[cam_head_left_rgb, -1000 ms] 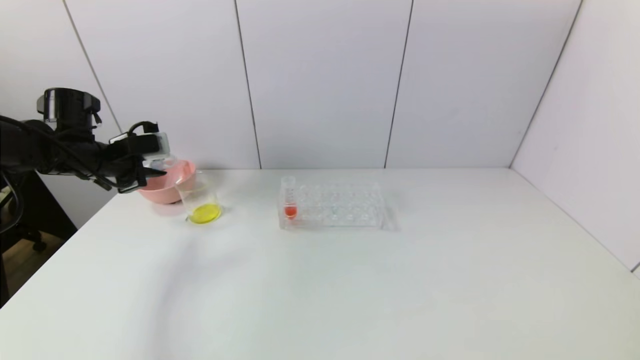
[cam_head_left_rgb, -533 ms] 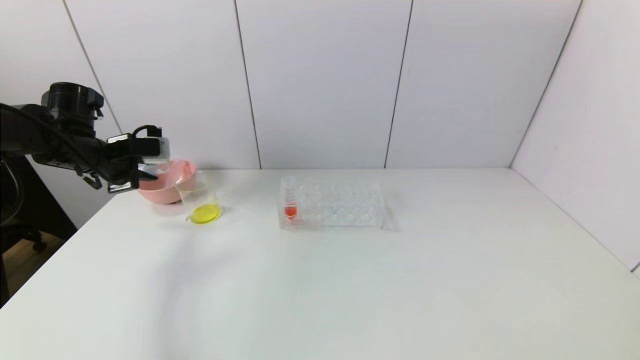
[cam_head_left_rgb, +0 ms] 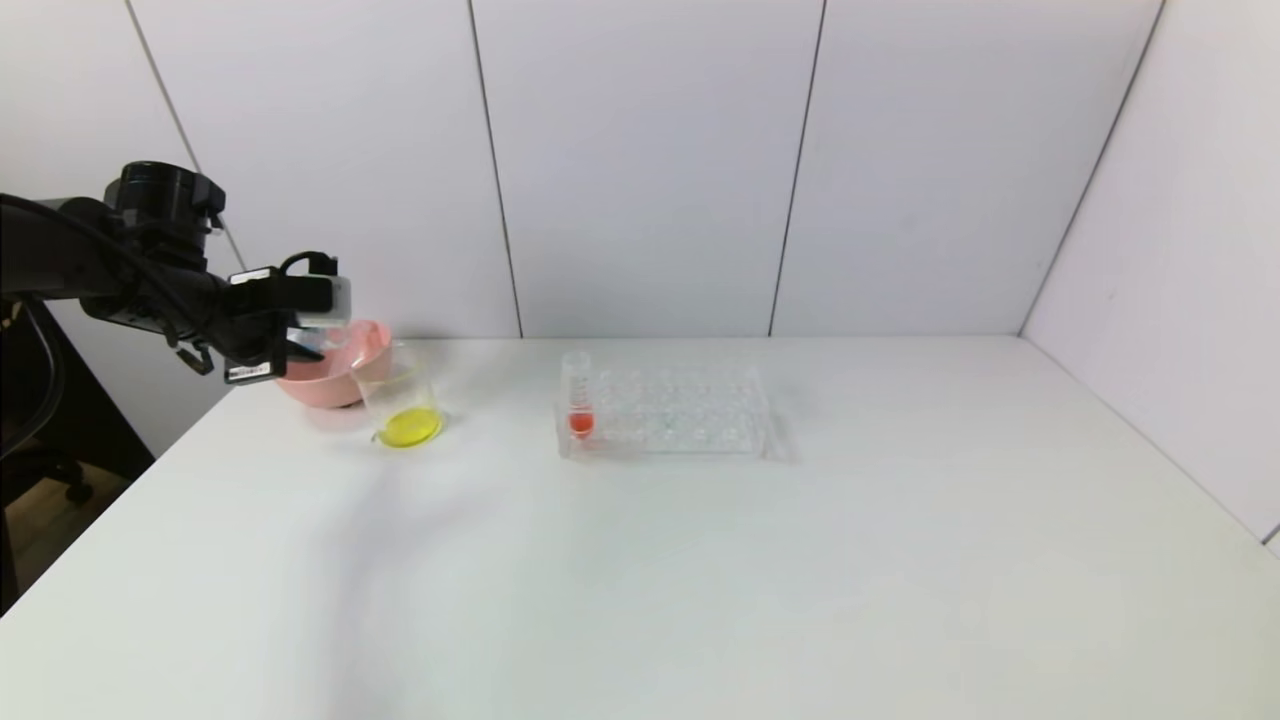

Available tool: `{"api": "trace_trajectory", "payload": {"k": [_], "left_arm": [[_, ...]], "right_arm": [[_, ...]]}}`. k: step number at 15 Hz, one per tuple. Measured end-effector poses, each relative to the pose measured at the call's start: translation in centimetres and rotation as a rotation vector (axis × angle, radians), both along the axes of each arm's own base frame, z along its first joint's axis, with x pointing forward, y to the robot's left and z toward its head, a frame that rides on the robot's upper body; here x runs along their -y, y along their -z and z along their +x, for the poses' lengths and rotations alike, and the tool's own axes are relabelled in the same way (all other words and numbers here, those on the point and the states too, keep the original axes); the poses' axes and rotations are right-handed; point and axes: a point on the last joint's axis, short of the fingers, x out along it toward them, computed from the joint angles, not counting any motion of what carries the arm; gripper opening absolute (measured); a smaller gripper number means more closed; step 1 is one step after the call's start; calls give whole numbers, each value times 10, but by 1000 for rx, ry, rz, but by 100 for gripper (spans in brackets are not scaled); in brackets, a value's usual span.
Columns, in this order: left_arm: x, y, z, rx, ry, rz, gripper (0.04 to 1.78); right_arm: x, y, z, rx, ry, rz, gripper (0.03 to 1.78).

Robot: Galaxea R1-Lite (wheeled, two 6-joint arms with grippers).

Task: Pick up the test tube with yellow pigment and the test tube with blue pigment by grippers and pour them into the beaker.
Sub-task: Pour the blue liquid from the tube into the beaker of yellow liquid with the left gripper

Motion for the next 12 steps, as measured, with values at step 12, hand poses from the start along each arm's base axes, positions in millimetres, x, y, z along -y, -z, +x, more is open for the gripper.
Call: {"api": "trace_trajectory", "payload": {"k": [12], "left_arm": [[9, -9, -1, -132, 19, -15, 44]], "right_arm": [[0, 0, 0, 0, 0, 0, 177]]}}
